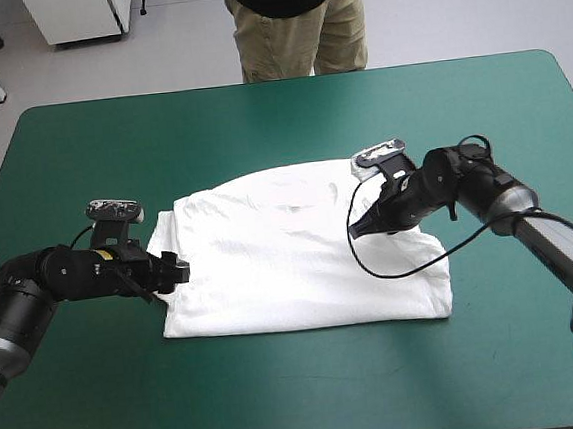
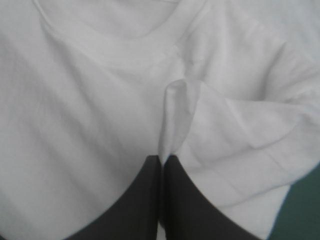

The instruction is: Fold the cloth

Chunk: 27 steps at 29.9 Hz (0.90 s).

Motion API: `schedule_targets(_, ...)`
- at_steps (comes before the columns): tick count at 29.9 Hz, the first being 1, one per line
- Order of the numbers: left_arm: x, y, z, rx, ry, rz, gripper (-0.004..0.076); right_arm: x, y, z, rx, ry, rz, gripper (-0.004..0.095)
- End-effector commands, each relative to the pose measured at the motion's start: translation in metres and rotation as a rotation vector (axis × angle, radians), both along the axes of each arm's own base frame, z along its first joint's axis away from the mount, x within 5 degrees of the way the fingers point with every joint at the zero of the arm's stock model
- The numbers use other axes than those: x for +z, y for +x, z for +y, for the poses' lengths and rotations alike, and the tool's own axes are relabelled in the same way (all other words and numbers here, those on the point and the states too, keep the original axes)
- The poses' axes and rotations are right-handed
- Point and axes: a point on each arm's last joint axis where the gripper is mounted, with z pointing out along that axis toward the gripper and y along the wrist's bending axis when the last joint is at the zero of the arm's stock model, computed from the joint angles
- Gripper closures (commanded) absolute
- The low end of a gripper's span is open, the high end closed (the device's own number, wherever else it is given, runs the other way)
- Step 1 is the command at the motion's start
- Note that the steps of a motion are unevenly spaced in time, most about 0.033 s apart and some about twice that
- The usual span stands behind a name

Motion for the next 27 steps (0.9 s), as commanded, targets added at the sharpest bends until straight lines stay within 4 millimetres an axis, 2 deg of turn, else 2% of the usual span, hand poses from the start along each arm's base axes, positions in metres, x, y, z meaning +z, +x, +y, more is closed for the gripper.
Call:
schedule_targets(1, 0.014, 0.000, -0.001, 0.010, -0.024, -0.053, 0.0213, -0.005, 0.008, 0.013, -0.011, 0.024, -0.008, 0.0924)
schedule_targets(4, 0.014, 0.000, -0.001, 0.021, -0.030, -0.045, 0.0213, -0.029, 0.016, 0.022, 0.010, -0.015, 0.033, 0.0894)
schedule_targets(5, 0.014, 0.000, -0.001, 0.025, -0.031, -0.045, 0.0213, -0.036, 0.018, 0.024, 0.016, -0.023, 0.046, 0.0847)
schedule_targets(7, 0.014, 0.000, -0.001, 0.035, -0.038, -0.042, 0.0213, -0.044, 0.020, 0.026, 0.018, -0.031, 0.060, 0.0694)
schedule_targets(9, 0.014, 0.001, 0.002, 0.063, -0.027, -0.042, 0.0213, -0.046, 0.020, 0.027, 0.019, -0.032, 0.067, 0.0526)
schedule_targets(10, 0.014, 0.002, 0.003, 0.076, -0.017, -0.050, 0.0213, -0.044, 0.019, 0.026, 0.020, -0.030, 0.064, 0.0473)
schedule_targets(12, 0.014, 0.004, 0.010, 0.126, -0.005, -0.063, 0.0213, -0.031, 0.015, 0.024, 0.022, -0.017, 0.034, 0.0415)
schedule_targets(18, 0.015, 0.024, 0.047, 0.308, -0.032, -0.078, 0.0213, 0.036, -0.010, 0.010, 0.019, 0.034, -0.163, 0.0422)
schedule_targets(20, 0.008, 0.034, 0.062, 0.363, -0.052, -0.052, 0.0213, 0.054, -0.021, 0.004, 0.021, 0.049, -0.213, 0.0422)
schedule_targets(22, 0.000, 0.045, 0.069, 0.374, -0.077, -0.021, 0.0213, 0.071, -0.032, 0.000, 0.020, 0.072, -0.260, 0.0421)
schedule_targets(27, -0.029, 0.073, 0.073, 0.393, -0.111, 0.028, 0.0216, 0.093, -0.050, -0.008, 0.022, 0.099, -0.313, 0.0422)
